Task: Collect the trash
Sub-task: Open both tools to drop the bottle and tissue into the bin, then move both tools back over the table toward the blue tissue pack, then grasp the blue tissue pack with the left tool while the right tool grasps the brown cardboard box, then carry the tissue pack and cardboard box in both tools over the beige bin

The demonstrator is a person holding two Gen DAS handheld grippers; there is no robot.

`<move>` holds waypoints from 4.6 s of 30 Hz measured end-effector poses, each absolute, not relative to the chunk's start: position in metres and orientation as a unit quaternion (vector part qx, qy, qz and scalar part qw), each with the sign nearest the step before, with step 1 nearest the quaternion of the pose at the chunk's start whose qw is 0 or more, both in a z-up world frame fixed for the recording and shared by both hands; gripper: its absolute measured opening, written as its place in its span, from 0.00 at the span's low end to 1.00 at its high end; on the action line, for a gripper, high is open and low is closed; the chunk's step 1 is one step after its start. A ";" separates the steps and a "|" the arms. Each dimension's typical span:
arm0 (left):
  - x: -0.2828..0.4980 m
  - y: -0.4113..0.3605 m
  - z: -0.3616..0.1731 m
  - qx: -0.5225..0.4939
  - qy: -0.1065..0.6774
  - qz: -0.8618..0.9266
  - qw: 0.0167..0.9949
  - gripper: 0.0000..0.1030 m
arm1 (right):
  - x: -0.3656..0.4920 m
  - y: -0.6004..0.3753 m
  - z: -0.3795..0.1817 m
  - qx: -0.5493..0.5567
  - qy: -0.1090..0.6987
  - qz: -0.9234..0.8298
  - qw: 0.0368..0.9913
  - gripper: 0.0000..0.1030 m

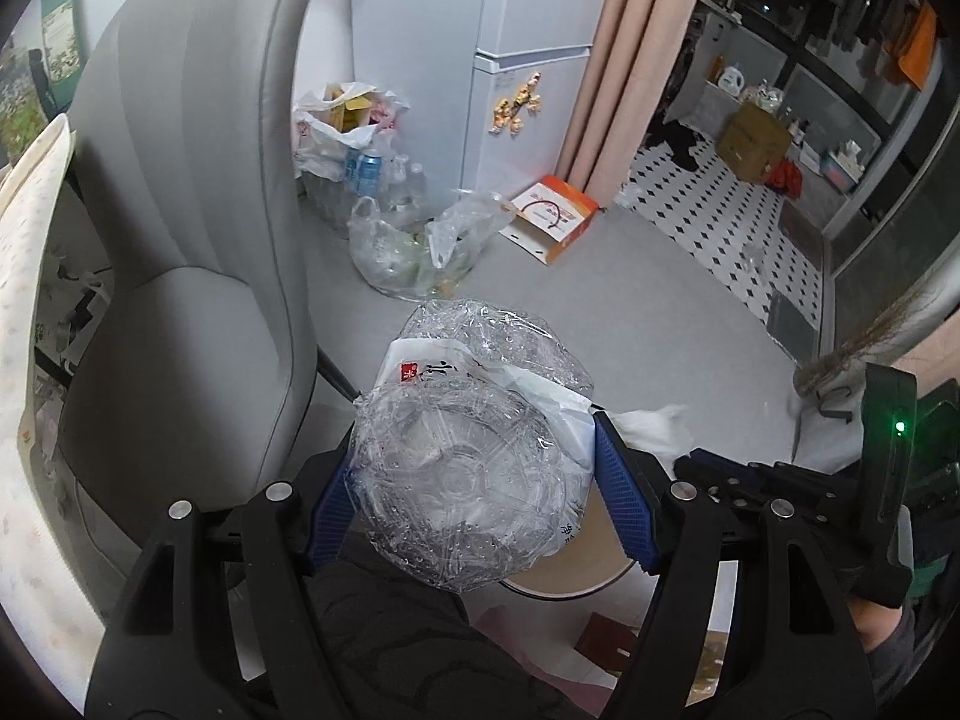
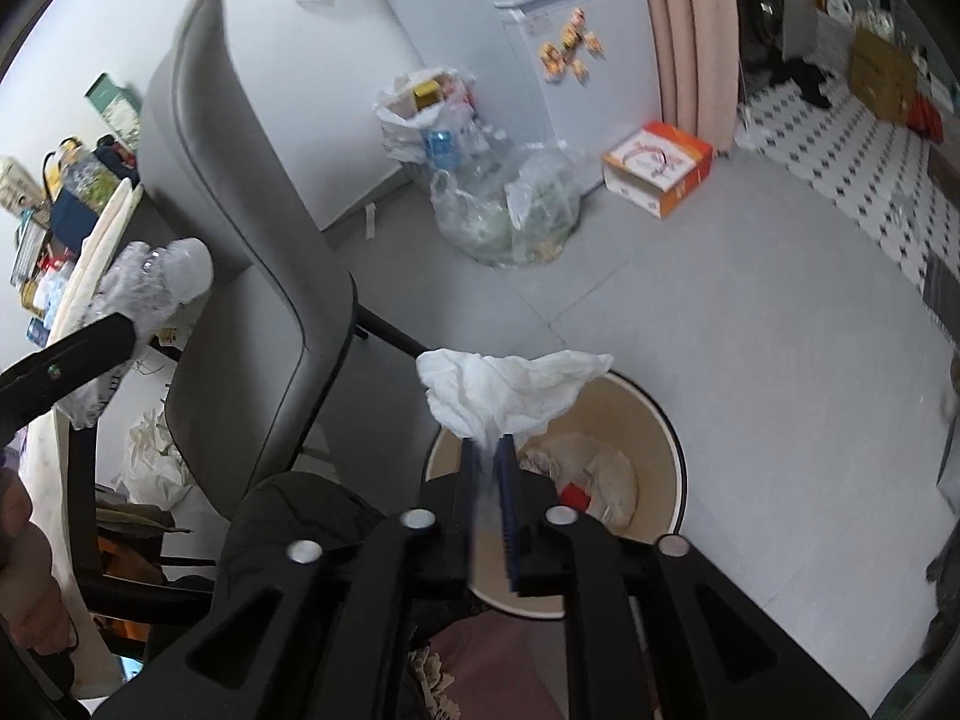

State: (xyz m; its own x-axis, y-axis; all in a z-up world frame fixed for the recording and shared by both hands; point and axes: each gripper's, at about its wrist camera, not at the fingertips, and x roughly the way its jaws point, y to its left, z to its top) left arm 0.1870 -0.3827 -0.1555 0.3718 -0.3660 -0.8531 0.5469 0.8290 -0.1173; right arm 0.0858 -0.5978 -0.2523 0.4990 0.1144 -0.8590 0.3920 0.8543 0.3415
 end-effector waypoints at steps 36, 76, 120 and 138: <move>0.188 -0.324 -0.089 0.012 0.420 -0.276 0.864 0.94 | 0.075 -0.590 -0.164 0.231 0.405 -0.101 0.879 0.93; 0.181 0.017 -0.089 -0.151 0.387 0.021 0.909 0.94 | 0.185 -0.292 -0.079 0.102 0.383 0.140 0.907 0.93; 0.155 0.114 -0.085 -0.173 0.376 0.117 0.903 0.29 | 0.256 -0.103 -0.079 -0.061 0.403 0.253 0.877 0.93; 0.139 0.123 -0.078 -0.188 0.360 0.111 0.907 0.29 | 0.242 -0.079 -0.089 -0.087 0.439 0.302 0.842 0.33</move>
